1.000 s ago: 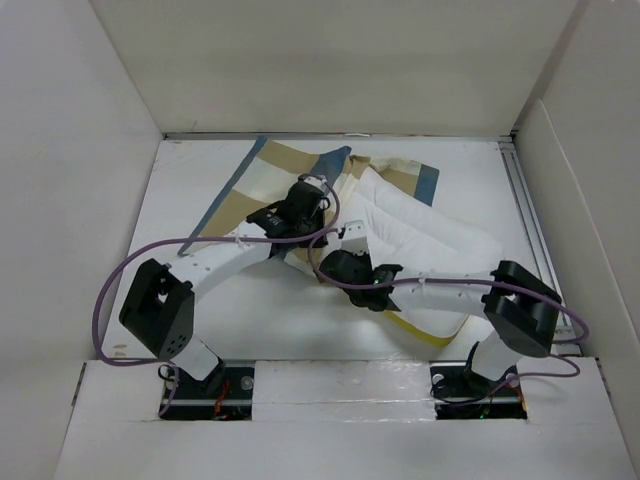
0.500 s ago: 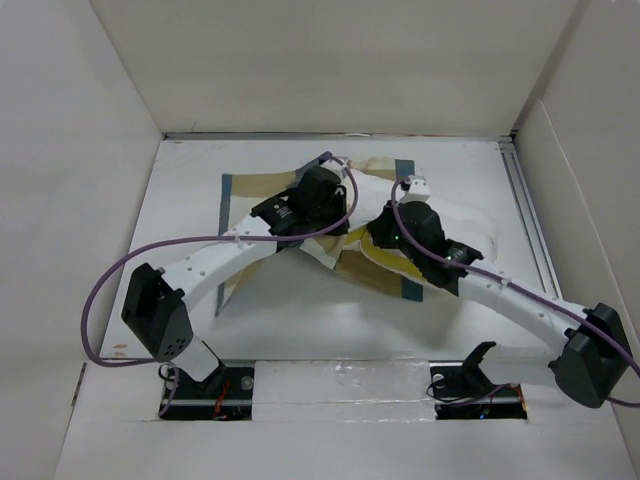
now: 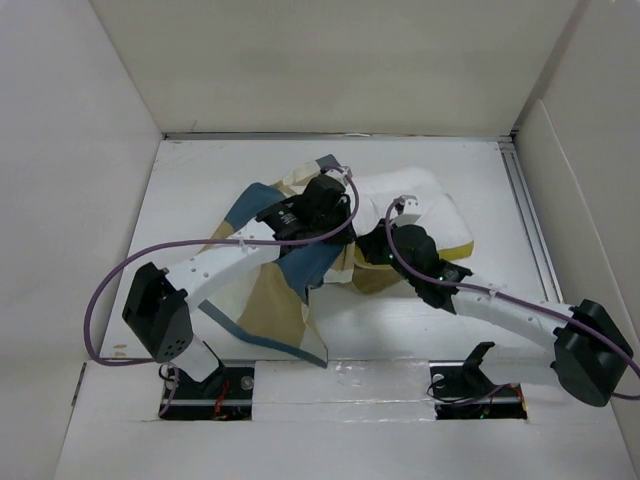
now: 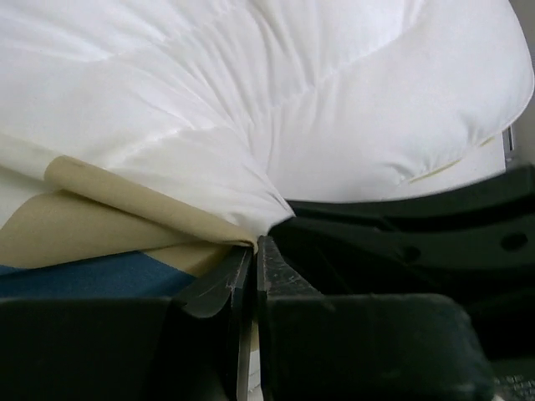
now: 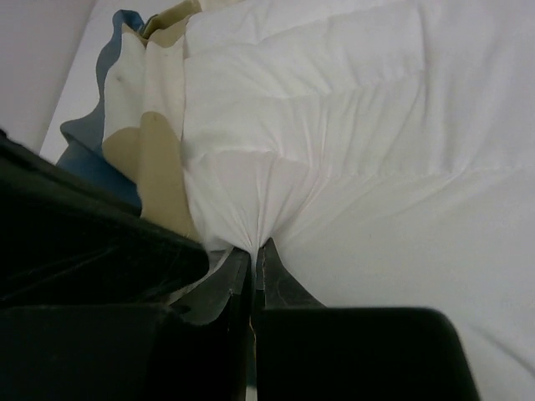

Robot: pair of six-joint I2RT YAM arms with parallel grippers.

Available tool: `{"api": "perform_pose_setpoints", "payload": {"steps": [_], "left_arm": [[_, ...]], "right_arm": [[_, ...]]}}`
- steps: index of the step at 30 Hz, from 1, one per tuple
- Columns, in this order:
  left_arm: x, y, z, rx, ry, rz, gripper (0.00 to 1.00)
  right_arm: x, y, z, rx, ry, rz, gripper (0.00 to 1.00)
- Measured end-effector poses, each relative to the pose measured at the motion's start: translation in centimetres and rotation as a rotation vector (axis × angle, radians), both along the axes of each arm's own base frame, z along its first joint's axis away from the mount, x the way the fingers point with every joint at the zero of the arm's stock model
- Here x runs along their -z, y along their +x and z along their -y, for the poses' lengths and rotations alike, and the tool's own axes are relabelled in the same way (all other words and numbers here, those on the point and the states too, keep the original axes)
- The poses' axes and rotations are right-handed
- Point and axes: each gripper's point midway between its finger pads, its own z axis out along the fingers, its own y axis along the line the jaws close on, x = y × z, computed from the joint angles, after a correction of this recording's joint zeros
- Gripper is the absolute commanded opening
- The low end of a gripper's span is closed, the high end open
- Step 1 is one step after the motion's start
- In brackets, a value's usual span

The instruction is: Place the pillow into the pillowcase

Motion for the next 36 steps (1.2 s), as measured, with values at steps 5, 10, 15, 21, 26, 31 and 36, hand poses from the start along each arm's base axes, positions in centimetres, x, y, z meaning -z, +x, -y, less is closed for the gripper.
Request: {"api": "perform_pose_setpoints", "payload": {"steps": [5, 10, 15, 21, 26, 31, 36], "left_arm": [[2.0, 1.1, -1.5, -0.062, -0.050, -0.095, 0.00], [3.5, 2.7, -1.4, -0.066, -0.113, -0.177, 0.00], [5.1, 1.9, 1.0, 0.016, -0.190, -0.266, 0.00], [4.8, 0.4, 2.6, 0.116, -0.321, -0.290, 0.00], [4.8, 0.6, 0.8, 0.079, -0.250, -0.259, 0.63], [0.6, 2.2, -2.3, -0.046, -0.157, -0.104, 1.00], [-5.2, 3.5, -4.6, -0.137, -0.129, 0.059, 1.00]], "right_arm": [[2.1, -2.4, -1.5, -0.023, 0.011, -0.023, 0.00], [4.3, -4.9, -4.1, -0.082, 0.018, -0.045, 0.00], [6.4, -5.1, -5.1, -0.089, 0.003, -0.050, 0.00], [6.8, -5.0, -4.8, -0.093, -0.008, -0.027, 0.19], [5.1, -6.5, -5.2, -0.141, 0.012, -0.011, 0.61], [0.0, -8.3, -3.8, -0.141, 0.094, 0.045, 0.99], [-1.8, -8.1, -0.6, -0.037, 0.079, 0.050, 0.99]]}}
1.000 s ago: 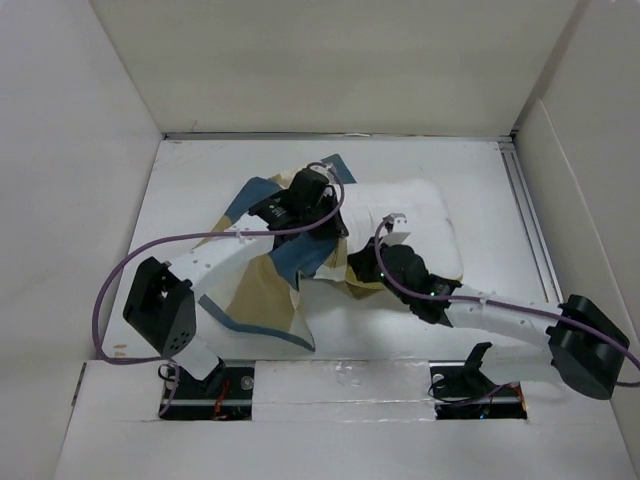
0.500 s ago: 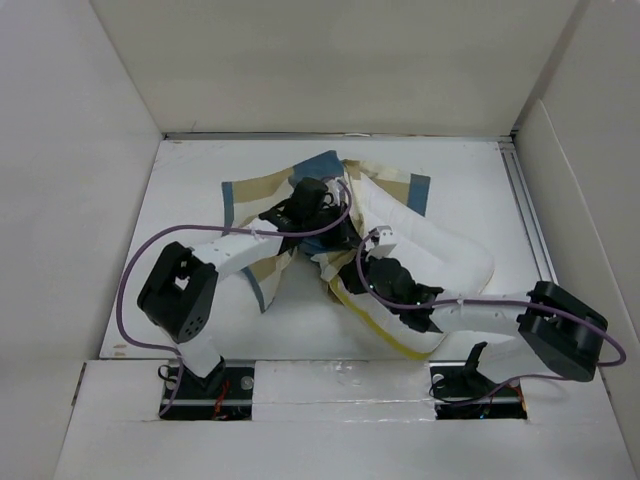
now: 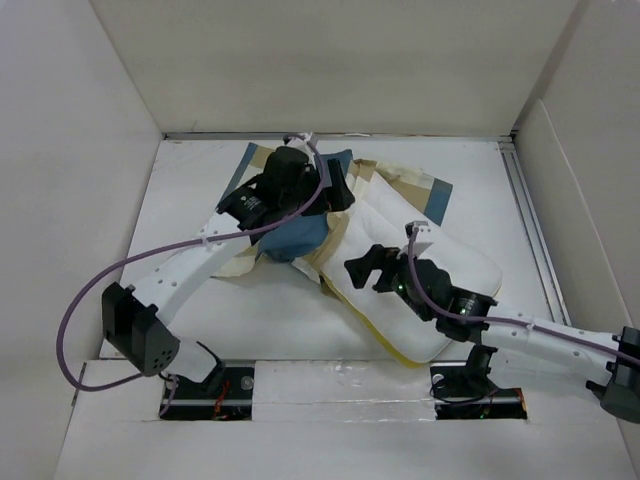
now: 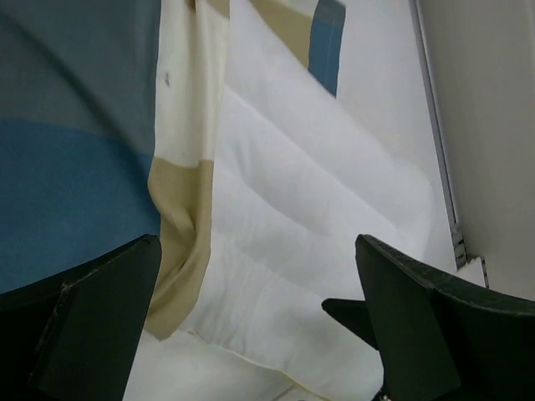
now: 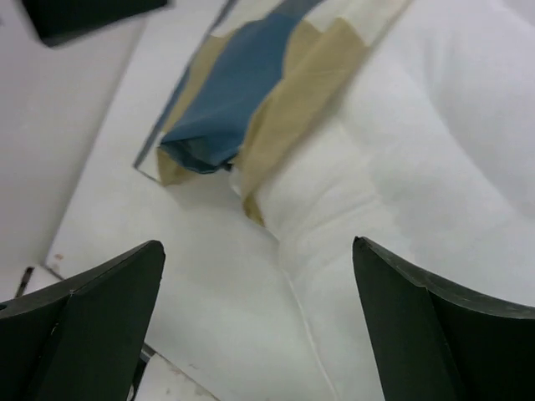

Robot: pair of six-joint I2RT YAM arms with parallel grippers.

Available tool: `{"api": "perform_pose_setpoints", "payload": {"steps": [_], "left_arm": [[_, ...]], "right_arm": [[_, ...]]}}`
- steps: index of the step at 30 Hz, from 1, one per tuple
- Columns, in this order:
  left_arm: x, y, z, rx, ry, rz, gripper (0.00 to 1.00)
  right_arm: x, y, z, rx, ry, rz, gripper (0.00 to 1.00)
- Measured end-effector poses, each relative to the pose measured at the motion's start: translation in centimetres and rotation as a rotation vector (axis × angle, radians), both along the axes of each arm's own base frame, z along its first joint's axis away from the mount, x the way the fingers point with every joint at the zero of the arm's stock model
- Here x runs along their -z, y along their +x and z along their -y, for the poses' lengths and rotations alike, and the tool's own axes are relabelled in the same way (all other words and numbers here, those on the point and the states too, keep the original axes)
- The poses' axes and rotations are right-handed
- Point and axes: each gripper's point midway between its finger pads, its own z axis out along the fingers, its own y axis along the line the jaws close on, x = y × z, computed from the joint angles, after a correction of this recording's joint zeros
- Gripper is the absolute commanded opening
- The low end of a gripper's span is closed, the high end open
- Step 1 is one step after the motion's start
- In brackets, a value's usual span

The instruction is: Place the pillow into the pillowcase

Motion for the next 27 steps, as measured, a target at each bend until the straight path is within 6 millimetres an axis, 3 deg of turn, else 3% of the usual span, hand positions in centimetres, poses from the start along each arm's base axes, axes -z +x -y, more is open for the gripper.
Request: {"api": "perform_pose_setpoints", "payload": {"steps": [4, 8, 10, 12, 15, 17, 19, 20, 21, 22, 24, 27], "left_arm": [[-3.4, 2.6, 0.7, -0.007, 0.041, 0.089, 1.00], [-3.6, 8.1, 4.4, 0.035, 0.126, 0.120, 1.00], [-0.8, 10.7, 6.4, 0.066, 0.189, 0.101, 1.00], [3.6, 11.7, 7.2, 0.103, 0.267, 0.040, 1.00], [11.0, 11.0, 7.2, 0.177, 0.384, -0.095, 1.00], [14.3, 10.5, 7.0, 0.210, 0.439, -0.154, 0.98], [15.3, 10.5, 7.0, 0.224, 0.458, -0.164, 0.86], [15.1, 10.6, 7.0, 0.225, 0.460, -0.158, 0.75], [14.7, 10.7, 7.0, 0.223, 0.460, -0.153, 0.63], [14.3, 10.9, 7.0, 0.220, 0.458, -0.144, 0.41], [13.9, 11.2, 7.1, 0.213, 0.453, -0.133, 0.31], [13.9, 11.2, 7.0, 0.208, 0.456, -0.135, 0.29]], "right_arm": [[-0.1, 3.2, 3.1, 0.184, -0.070, -0.102, 0.99], [0.1, 7.7, 8.0, 0.455, -0.099, -0.232, 0.99], [1.1, 7.8, 10.1, 0.528, -0.115, -0.278, 0.99], [2.2, 7.5, 12.0, 0.563, -0.126, -0.309, 0.99], [3.4, 7.3, 14.9, 0.614, -0.145, -0.344, 0.99], [3.9, 7.6, 16.3, 0.649, -0.165, -0.357, 0.99], [4.3, 7.8, 17.2, 0.664, -0.195, -0.365, 0.99], [4.5, 8.0, 17.6, 0.665, -0.217, -0.365, 0.99], [4.7, 8.1, 17.9, 0.654, -0.239, -0.367, 0.99], [4.9, 8.3, 18.1, 0.640, -0.256, -0.367, 0.99], [4.8, 9.2, 18.2, 0.588, -0.295, -0.350, 0.99], [3.6, 11.7, 18.4, 0.522, -0.326, -0.299, 0.99]]}}
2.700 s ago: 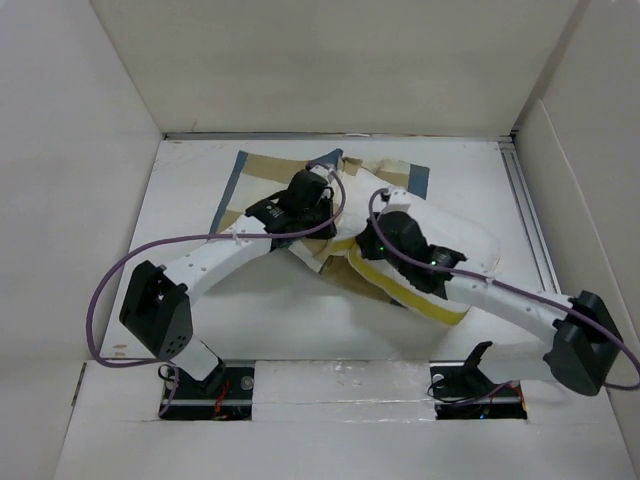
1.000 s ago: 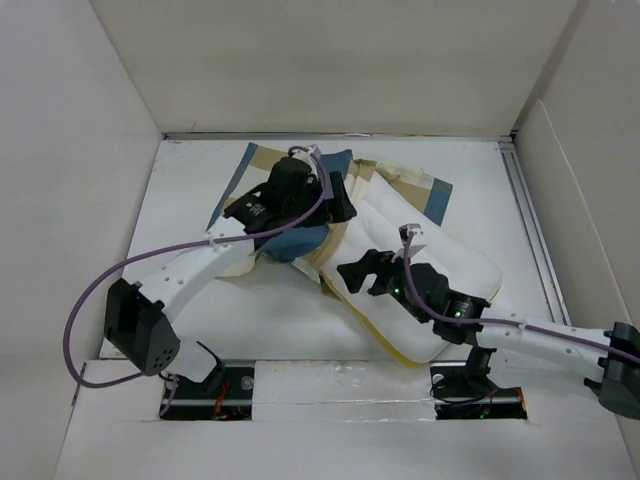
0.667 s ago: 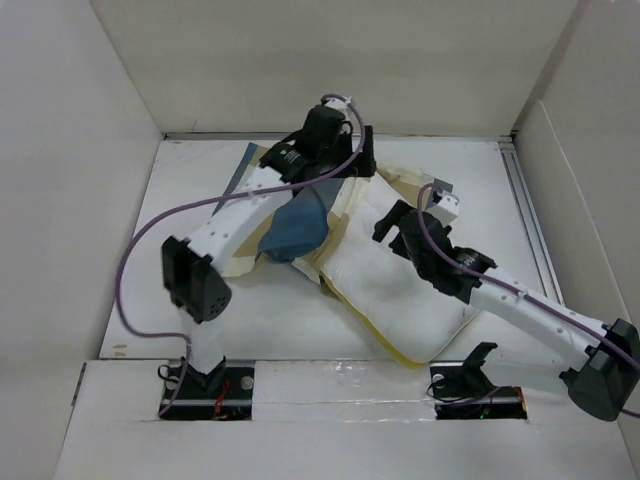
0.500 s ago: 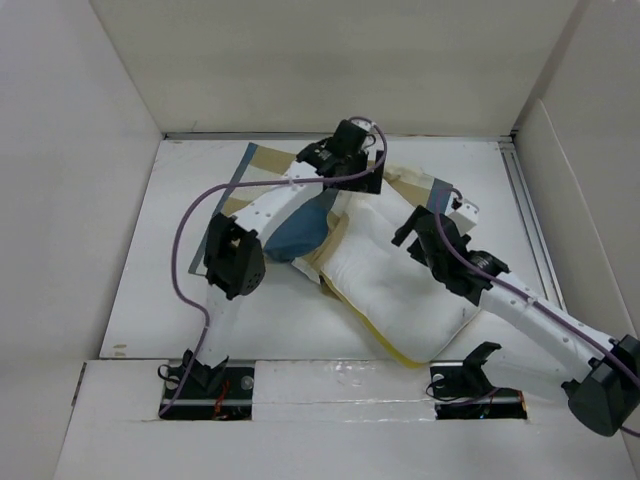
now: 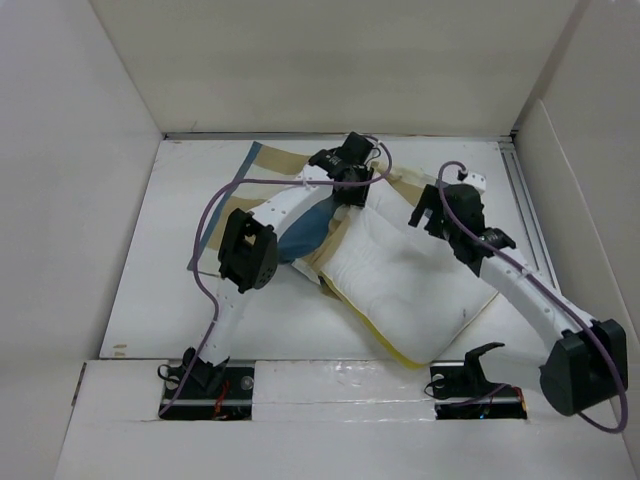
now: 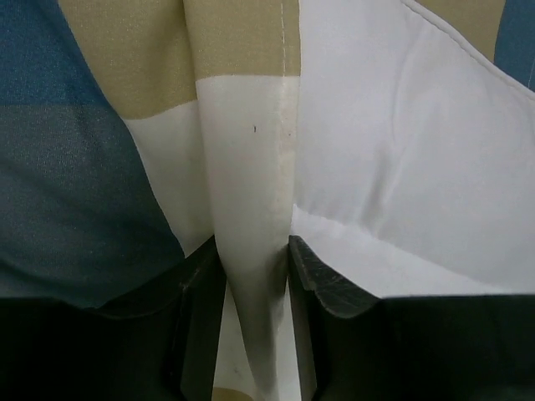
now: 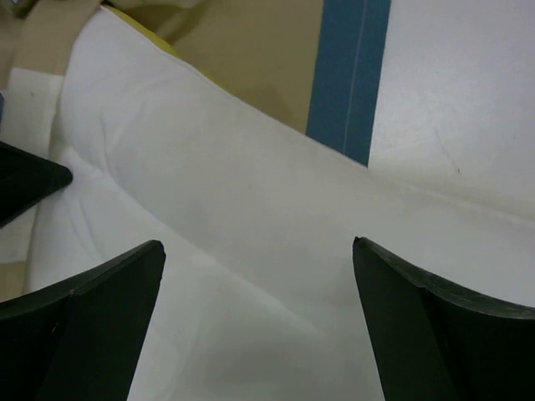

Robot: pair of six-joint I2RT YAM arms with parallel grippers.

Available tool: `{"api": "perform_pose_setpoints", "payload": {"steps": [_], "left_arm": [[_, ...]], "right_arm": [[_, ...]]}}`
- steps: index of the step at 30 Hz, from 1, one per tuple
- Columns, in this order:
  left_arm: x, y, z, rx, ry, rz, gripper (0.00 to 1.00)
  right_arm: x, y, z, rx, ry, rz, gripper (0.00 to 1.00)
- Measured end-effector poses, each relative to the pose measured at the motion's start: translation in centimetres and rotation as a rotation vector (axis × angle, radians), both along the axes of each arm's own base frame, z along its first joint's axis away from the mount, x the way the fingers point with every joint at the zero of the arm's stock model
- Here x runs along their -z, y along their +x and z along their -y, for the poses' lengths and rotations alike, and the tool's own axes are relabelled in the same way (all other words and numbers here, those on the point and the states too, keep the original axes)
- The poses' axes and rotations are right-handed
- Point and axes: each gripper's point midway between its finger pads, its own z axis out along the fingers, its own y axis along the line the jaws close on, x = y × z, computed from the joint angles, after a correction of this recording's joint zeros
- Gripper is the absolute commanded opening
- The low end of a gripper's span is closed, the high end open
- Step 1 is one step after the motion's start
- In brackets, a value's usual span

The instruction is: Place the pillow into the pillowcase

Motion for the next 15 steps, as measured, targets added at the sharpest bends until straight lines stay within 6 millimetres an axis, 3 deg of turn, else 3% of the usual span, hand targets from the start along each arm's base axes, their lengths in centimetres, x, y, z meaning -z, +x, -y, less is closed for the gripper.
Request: {"api": "perform_pose_setpoints", "payload": {"steps": [3, 5, 8, 10, 12, 15], "left_arm": [[-0.1, 0.0, 0.1, -0.002, -0.001, 0.002, 0.21], [-0.1, 0.0, 0.1, -0.007, -0.001, 0.002, 0.02], [-0.1, 0.0, 0.1, -0.006, -0.003, 0.003, 0.00], [-0.1, 0.0, 0.2, -0.005, -0.003, 0.004, 0.00], [-0.2, 0.0, 0.2, -0.005, -0.003, 0.005, 0.00], [-0.2, 0.0, 0.1, -0.006, -0.003, 0.006, 0.00]], "right_arm": [[-1.1, 3.7, 0.2, -0.070, -0.025, 0.031, 0.99], [-1.4, 7.1, -0.8, -0.168, -0.017, 0.040, 0.99], [-0.9, 12.2, -3.1, -0.329, 0.017, 0.038, 0.99], [0.9, 14.9, -4.9, -0.443, 0.046, 0.018, 0.99], [3.5, 15.7, -6.3, -0.530, 0.075, -0.022, 0.99], [7.7, 14.5, -7.7, -0.622, 0.126, -0.123, 0.99]]}}
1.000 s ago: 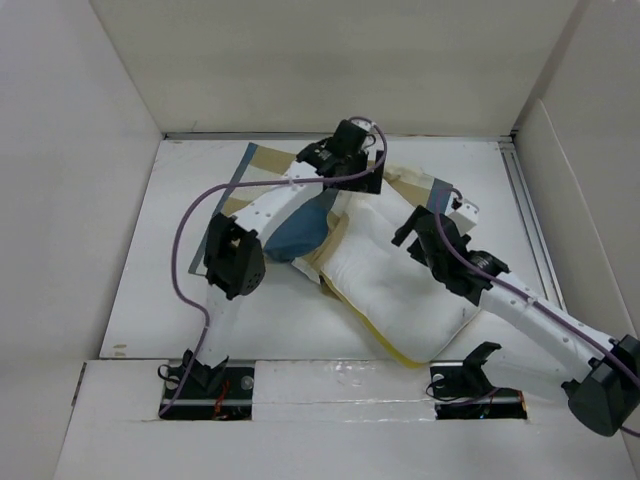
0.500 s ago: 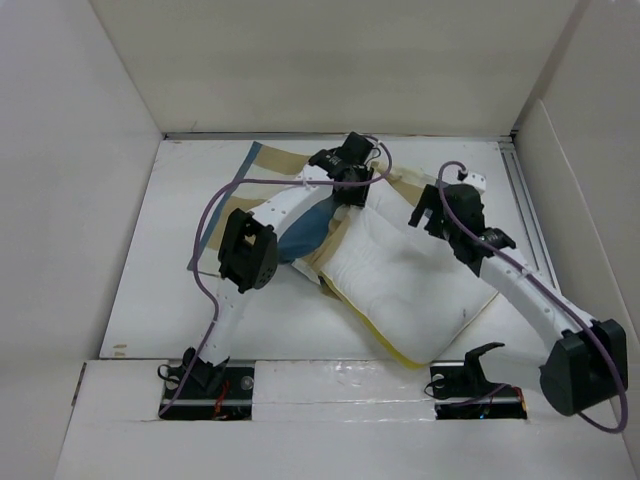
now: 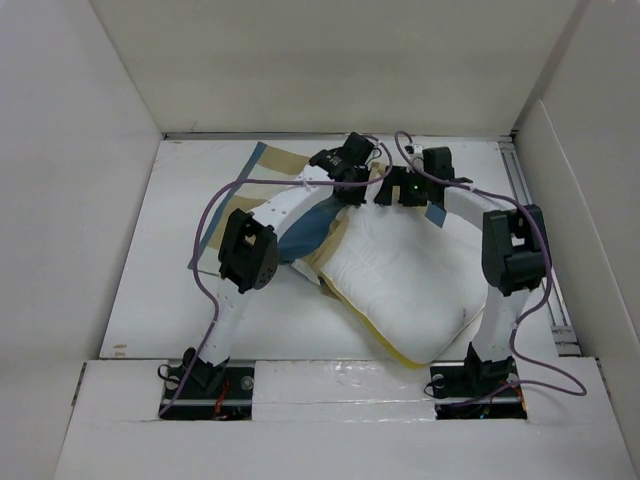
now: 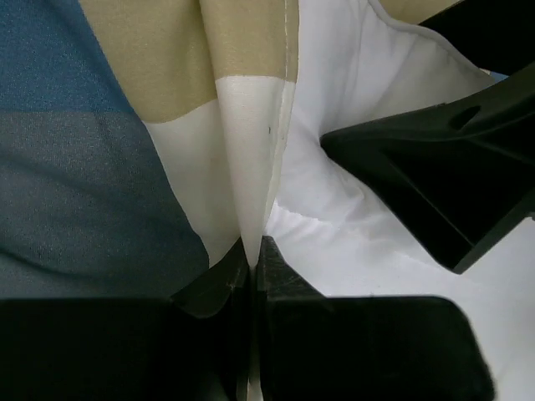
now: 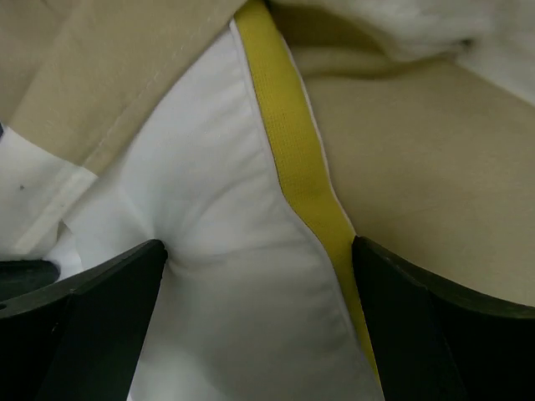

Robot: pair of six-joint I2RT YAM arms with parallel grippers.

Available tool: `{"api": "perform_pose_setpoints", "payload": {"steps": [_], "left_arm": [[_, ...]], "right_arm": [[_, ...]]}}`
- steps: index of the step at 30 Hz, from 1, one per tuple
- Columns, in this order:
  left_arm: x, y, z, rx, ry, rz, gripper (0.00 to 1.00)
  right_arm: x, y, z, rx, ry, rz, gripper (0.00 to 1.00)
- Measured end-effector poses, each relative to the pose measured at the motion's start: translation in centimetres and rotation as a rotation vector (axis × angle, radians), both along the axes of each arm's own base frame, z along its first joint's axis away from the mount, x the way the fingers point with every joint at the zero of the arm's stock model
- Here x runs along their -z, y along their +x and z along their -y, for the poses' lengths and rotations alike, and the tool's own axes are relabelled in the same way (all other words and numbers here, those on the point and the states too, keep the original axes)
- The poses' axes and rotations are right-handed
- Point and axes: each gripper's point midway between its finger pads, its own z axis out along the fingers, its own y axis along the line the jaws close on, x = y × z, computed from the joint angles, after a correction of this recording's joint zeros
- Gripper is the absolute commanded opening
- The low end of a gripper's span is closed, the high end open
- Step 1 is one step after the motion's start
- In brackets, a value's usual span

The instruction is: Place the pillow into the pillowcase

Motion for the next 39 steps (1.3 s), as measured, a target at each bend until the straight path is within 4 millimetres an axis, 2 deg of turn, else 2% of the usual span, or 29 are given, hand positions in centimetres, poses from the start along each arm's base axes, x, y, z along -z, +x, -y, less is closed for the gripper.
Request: {"api": "perform_pose_setpoints", "payload": {"steps": [2, 5, 7, 8, 11, 12, 13, 17, 20, 22, 23, 26, 29, 33, 36, 39], "left_arm": [[-0.1, 0.0, -0.1, -0.002, 0.000, 0.001, 0.00], [-0.2, 0.3, -0.3, -0.012, -0.004, 0.003, 0.00], [-0.4, 0.4, -0.3, -0.017, -0.009, 0.007, 0.00], [-0.4, 0.5, -0.3, -0.018, -0.010, 0.009, 0.00], [-0.5, 0.7, -0.2, -0.019, -0.017, 0.018, 0.00], [-0.6, 0.8, -0.2, -0.020, -0.018, 0.019, 0.00], [-0.6, 0.7, -0.2, -0.019, -0.019, 0.018, 0.00], [-1.3, 1.0, -0.3, -0.021, -0.029, 0.021, 0.00], [-3.0, 1.1, 0.0, -0.013, -0.058, 0.036, 0.00], [-4.5, 0.9, 0.3, 0.001, -0.087, 0.042, 0.00], [-5.0, 0.6, 0.3, 0.009, -0.095, 0.035, 0.00], [-8.4, -0.2, 0.5, 0.035, -0.147, 0.053, 0.00], [-12.3, -1.5, 0.5, 0.068, -0.203, 0.087, 0.00], [-16.4, -3.4, 0.9, 0.113, -0.262, 0.151, 0.00], [-17.6, -6.5, 1.1, 0.163, -0.290, 0.152, 0.00], [-18.2, -9.5, 0.7, 0.204, -0.311, 0.147, 0.00]], "right_arm": [[0.6, -0.5, -0.4, -0.035, 0.023, -0.021, 0.99], [-0.6, -1.0, -0.6, -0.072, 0.076, -0.012, 0.99], [-1.0, -1.6, -0.6, -0.096, 0.109, -0.013, 0.94], [-1.1, -1.8, -0.8, -0.111, 0.125, -0.013, 0.73], [-0.8, -2.5, -1.6, -0.157, 0.167, -0.027, 0.46], [-0.7, -2.7, -1.9, -0.176, 0.189, -0.032, 0.06], [-0.6, -3.0, -2.3, -0.195, 0.211, -0.039, 0.00], [-0.9, -4.1, -3.4, -0.236, 0.298, -0.058, 0.00], [-2.2, -5.3, -4.2, -0.243, 0.349, -0.034, 0.00], [-4.6, -6.8, -5.2, -0.261, 0.380, 0.009, 0.00], [-6.4, -7.5, -6.0, -0.283, 0.393, 0.049, 0.00], [-12.3, -9.4, -8.6, -0.364, 0.413, 0.210, 0.00], [-15.6, -10.2, -9.8, -0.397, 0.420, 0.312, 0.00], [-17.4, -10.0, -9.8, -0.389, 0.480, 0.384, 0.00], [-15.9, -10.2, -8.7, -0.351, 0.527, 0.364, 0.00], [-15.2, -10.4, -8.3, -0.314, 0.556, 0.346, 0.00]]}}
